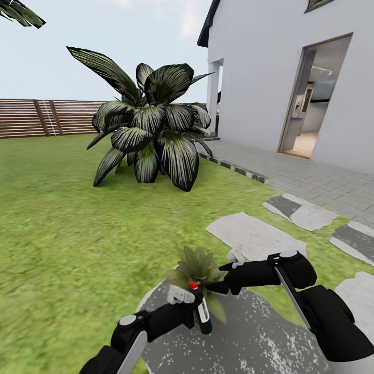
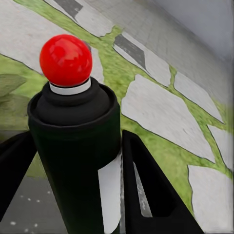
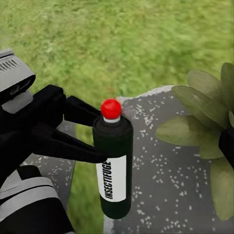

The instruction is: Pick up the pesticide atomizer in the garden and spray insectifuge to fully cover both potted plants in the garden.

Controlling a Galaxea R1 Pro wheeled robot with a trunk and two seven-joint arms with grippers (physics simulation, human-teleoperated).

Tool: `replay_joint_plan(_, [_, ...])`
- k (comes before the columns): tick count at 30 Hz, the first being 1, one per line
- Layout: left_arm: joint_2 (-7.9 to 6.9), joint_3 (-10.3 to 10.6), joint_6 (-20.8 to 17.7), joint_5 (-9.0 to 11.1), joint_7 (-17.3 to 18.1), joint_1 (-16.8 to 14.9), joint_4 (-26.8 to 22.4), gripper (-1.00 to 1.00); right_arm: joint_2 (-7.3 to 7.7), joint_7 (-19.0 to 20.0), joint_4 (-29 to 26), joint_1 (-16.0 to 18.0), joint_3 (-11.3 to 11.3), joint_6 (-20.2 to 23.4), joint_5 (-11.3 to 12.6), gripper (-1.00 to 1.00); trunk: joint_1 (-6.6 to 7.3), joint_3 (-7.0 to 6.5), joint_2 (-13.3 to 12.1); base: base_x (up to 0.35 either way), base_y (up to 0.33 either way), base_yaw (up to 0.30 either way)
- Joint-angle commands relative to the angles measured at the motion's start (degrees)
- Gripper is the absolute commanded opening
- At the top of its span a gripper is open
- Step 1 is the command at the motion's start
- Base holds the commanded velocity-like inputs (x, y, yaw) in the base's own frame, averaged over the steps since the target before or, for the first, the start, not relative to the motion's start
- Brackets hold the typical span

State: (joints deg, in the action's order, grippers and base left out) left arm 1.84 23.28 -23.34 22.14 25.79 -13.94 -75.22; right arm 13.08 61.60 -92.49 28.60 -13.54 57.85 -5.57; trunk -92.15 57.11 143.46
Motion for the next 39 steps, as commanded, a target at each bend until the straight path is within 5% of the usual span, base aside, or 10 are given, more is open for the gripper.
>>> replay_joint_plan(1, [0.01,0.93,-0.53,0.54,0.03,-0.13,-0.03,-1.00,0.02,0.50,-0.06,0.05,-0.05,0.22,-0.58,1.00,0.01,0.06,0.02,0.000,0.000,0.000])
replay_joint_plan(16, [-0.07,2.82,-0.48,0.54,-0.10,-0.39,-0.01,-1.00,0.02,0.44,-0.06,0.06,0.00,0.02,-0.64,1.00,0.01,0.06,0.02,0.000,0.000,0.000])
replay_joint_plan(17, [-0.08,2.82,-0.48,0.54,-0.11,-0.39,-0.01,-1.00,0.02,0.45,-0.06,0.06,0.00,0.07,-0.63,-1.00,0.01,0.06,0.02,0.000,0.000,0.000])
replay_joint_plan(27, [-0.06,2.82,-0.48,0.52,-0.12,-0.39,-0.01,-1.00,0.00,0.50,-0.06,0.06,-0.14,0.44,-0.54,-1.00,0.01,0.06,0.02,0.000,0.000,0.000])
replay_joint_plan(39, [0.64,2.82,-0.48,0.49,-0.43,-0.58,0.59,-1.00,-1.88,0.50,-0.06,0.06,-0.99,0.59,-0.41,-1.00,0.01,0.06,0.02,0.000,0.000,0.000])
